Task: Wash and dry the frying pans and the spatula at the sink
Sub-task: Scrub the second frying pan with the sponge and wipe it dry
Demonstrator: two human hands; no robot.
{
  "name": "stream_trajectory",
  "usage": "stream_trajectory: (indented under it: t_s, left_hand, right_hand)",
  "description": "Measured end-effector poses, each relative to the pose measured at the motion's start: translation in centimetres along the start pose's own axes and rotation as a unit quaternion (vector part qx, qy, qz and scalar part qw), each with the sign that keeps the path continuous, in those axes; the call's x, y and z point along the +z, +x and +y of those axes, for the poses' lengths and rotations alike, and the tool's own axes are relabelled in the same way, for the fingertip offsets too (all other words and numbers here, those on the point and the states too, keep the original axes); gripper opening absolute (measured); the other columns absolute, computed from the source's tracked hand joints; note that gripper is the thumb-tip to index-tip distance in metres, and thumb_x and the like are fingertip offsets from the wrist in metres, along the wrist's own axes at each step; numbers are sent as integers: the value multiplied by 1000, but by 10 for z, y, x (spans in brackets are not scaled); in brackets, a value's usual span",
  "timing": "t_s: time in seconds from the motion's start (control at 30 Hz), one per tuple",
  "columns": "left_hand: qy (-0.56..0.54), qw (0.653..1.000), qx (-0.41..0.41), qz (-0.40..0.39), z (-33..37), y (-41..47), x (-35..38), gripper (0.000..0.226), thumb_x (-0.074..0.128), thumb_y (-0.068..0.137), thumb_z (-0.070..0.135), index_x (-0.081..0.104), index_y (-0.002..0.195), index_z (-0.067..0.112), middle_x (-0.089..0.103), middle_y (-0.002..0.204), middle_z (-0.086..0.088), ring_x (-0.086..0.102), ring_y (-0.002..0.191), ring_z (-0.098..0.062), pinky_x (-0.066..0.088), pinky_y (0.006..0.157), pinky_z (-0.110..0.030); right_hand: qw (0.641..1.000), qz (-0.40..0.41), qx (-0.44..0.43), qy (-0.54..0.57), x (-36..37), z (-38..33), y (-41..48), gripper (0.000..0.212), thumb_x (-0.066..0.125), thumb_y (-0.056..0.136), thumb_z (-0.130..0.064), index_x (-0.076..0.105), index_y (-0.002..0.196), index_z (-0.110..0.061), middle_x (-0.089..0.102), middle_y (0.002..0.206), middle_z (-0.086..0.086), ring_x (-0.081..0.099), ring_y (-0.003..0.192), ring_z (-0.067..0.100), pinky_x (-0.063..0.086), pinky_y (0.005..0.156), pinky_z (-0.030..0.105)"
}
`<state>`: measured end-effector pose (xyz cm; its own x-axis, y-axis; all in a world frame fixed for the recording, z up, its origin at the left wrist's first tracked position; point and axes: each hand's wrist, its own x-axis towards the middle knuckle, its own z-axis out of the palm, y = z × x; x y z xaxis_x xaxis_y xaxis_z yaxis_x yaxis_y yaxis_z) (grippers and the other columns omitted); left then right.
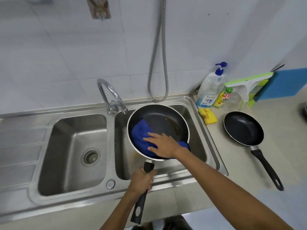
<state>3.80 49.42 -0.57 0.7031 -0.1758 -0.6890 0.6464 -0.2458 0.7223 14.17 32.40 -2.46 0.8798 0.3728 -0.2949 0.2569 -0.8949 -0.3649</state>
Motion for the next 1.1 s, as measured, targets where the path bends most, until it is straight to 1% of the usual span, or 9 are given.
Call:
stream_trajectory:
  t_s: [0.13,0.23,0.37,0.5,0.63,0.73,0.87,1.0,1.1]
  left_hand:
    - [12,1000,7,-21,-8,-6,-13,26,66,88,17,46,70,13,41,49,-1,35,36,-14,34,39,-24]
    - [59,998,10,-34,-10,-9,-24,29,65,84,23,46,63,17,44,50,-4,38,37,-17,35,41,-25]
    - [88,996,11,-24,-5,-8,-28,34,67,89,18,47,62,17,47,47,-1,41,38,-17,36,41,-25]
    - [65,997,34,3,-1,-10,-16,30,69,91,19,51,68,12,45,50,-3,41,38,-18,36,41,-26]
    - [40,998,32,23,-2,-5,-13,27,68,92,19,50,73,12,44,54,-6,39,39,-17,35,40,-26]
    - [35,999,32,18,-6,-2,-11,29,69,93,21,49,75,12,43,55,-7,38,40,-18,35,42,-26]
    - [41,999,17,14,-13,1,-1,35,69,93,22,44,70,15,43,49,-3,38,37,-18,35,41,-27]
    - [60,997,22,31,-10,6,-2,31,68,92,18,48,68,15,46,48,-3,41,37,-18,35,41,-26]
    - [95,993,54,39,0,11,-15,32,66,86,10,52,59,21,49,48,2,42,42,-15,35,46,-28]
  right_hand:
    - [992,25,-110,-59,23,10,-21,56,50,99,-41,31,152,-43,21,164,-14,45,125,31,45,103,48]
    - [978,60,-142,-144,33,1,-14,56,39,103,-43,21,156,-37,9,167,-7,23,148,38,32,114,51]
    - [980,132,11,-150,36,-24,29,59,25,103,-46,27,156,-22,19,165,13,21,146,50,35,112,59]
    - [975,100,111,-166,1,-10,70,60,21,105,-45,10,160,-22,3,166,16,-2,151,45,7,121,59]
    - [956,68,174,-227,-18,36,60,61,27,104,-33,7,159,-15,9,165,18,3,151,42,7,121,58]
    - [943,32,212,-254,-12,48,31,60,30,102,-25,14,158,-12,26,158,20,20,147,43,12,121,55]
    - [954,7,246,-170,5,39,-11,54,39,96,-27,36,148,-13,48,138,21,45,127,39,31,113,48]
    - [968,-58,242,16,14,13,-23,53,37,102,-35,30,149,-12,45,141,27,45,128,44,35,107,45]
    - [974,-37,188,119,8,-26,-19,46,42,101,-34,40,143,-14,51,136,25,52,123,43,39,101,41]
